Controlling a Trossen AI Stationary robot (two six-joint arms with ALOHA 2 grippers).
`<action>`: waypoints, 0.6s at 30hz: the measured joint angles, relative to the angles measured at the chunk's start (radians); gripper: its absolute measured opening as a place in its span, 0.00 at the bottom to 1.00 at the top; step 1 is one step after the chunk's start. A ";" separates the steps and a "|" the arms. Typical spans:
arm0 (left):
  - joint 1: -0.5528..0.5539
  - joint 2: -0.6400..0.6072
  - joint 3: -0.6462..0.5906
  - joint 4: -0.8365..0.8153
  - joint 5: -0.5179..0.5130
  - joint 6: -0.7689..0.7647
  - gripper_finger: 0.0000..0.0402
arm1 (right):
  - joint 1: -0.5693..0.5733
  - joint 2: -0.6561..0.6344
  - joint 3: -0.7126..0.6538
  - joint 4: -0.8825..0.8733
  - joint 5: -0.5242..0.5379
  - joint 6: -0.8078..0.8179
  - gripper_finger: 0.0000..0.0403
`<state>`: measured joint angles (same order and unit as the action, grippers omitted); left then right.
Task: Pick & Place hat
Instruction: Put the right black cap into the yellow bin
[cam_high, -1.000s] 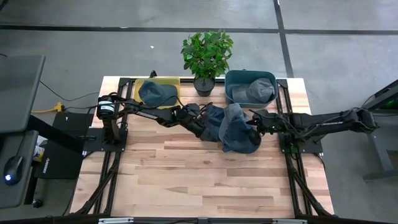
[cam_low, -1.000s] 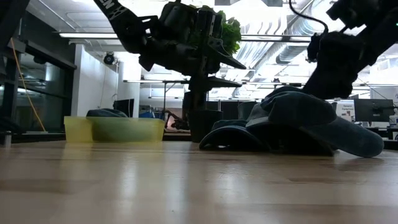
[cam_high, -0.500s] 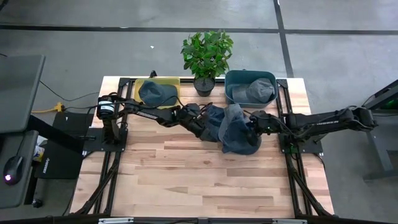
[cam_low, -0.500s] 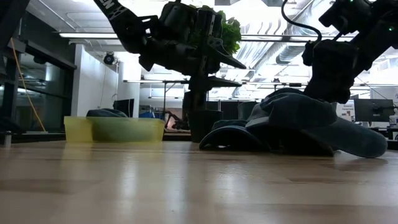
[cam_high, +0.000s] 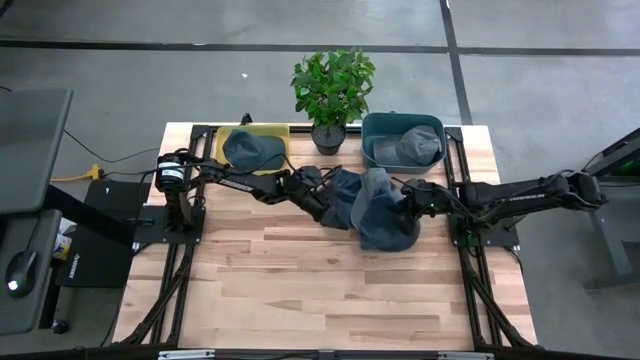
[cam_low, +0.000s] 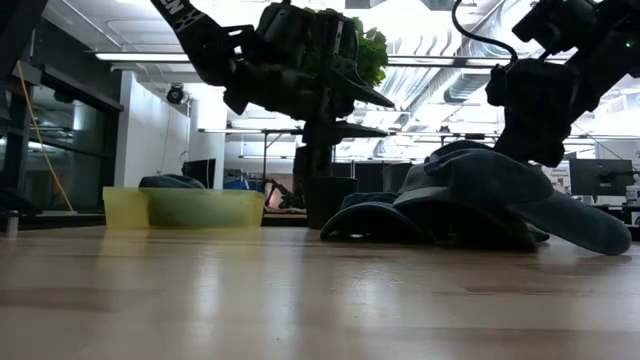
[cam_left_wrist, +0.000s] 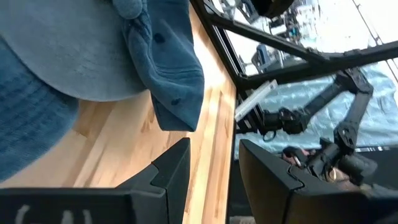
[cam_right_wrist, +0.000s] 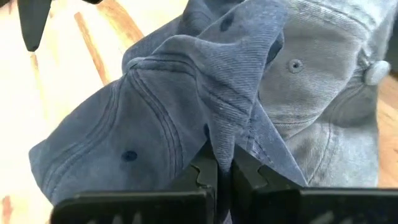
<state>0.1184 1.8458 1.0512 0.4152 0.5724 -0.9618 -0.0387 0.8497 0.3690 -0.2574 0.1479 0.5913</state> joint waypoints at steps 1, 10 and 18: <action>0.001 0.000 0.000 0.000 0.009 0.008 0.34 | 0.000 0.000 0.006 -0.005 -0.003 -0.001 0.01; 0.021 -0.001 0.000 -0.008 0.096 0.015 0.34 | 0.000 0.000 0.153 -0.206 0.008 -0.041 0.01; 0.021 -0.023 0.000 -0.064 0.120 0.054 0.34 | 0.000 0.000 0.313 -0.397 0.009 -0.053 0.00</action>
<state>0.1390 1.8233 1.0515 0.3511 0.6927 -0.9077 -0.0383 0.8497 0.6824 -0.6549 0.1566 0.5381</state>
